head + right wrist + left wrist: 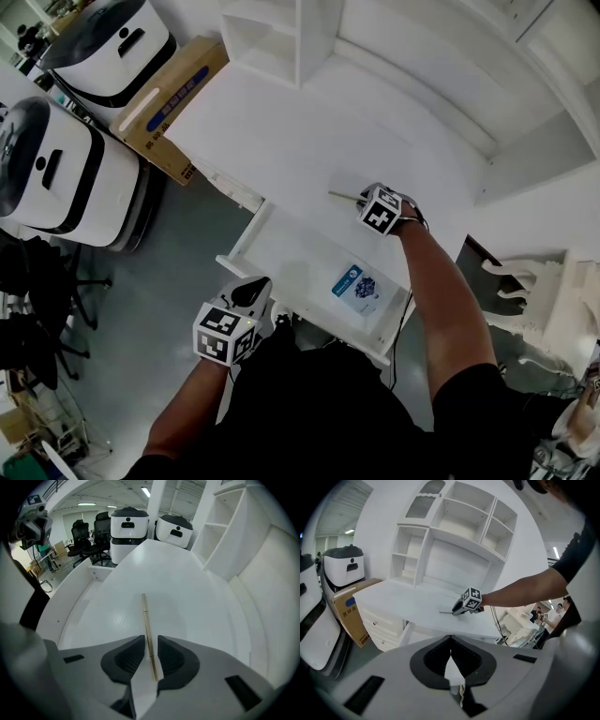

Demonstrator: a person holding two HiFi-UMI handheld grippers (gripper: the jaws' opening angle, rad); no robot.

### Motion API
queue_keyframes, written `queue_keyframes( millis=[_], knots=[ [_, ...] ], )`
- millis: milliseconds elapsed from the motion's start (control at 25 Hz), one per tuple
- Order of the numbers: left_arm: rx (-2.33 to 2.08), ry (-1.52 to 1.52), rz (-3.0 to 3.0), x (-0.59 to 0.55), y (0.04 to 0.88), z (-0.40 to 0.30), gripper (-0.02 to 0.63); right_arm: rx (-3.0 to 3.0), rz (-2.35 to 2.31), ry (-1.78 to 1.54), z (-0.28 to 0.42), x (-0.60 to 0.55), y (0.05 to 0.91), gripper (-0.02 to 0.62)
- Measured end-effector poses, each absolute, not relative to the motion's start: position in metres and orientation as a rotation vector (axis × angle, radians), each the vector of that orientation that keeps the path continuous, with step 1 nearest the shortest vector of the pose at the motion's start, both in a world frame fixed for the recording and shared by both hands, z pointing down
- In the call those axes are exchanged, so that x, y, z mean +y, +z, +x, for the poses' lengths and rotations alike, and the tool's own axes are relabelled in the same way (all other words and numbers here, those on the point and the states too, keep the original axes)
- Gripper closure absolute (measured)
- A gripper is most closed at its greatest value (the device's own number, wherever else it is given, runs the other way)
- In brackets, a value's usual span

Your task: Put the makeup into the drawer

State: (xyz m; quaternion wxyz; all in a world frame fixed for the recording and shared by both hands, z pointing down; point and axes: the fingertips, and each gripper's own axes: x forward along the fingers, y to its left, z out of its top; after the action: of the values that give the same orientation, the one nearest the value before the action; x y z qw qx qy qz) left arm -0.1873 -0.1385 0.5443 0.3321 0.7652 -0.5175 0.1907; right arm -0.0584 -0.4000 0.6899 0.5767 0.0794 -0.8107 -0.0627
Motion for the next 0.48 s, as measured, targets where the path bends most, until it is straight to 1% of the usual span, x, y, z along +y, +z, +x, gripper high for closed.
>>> queue_keyframes(
  millis=[80,200,480],
  knots=[
    [-1.349,0.499,1.991,-0.1371,0.5470,-0.1870,0.595,-1.893,0.150,-0.109,-0.0576,-0.3976,0.6912,0.510],
    [-1.343,0.498,1.987,-0.1377,0.5488,-0.1874,0.595,-1.874,0.111,-0.086,-0.0603,-0.3936,0.6924,0.546],
    [-1.337,0.502,2.001,-0.1405,0.5480,-0.1864,0.595,-1.886,0.162,-0.099,-0.0591,-0.3936,0.6919,0.548]
  ],
)
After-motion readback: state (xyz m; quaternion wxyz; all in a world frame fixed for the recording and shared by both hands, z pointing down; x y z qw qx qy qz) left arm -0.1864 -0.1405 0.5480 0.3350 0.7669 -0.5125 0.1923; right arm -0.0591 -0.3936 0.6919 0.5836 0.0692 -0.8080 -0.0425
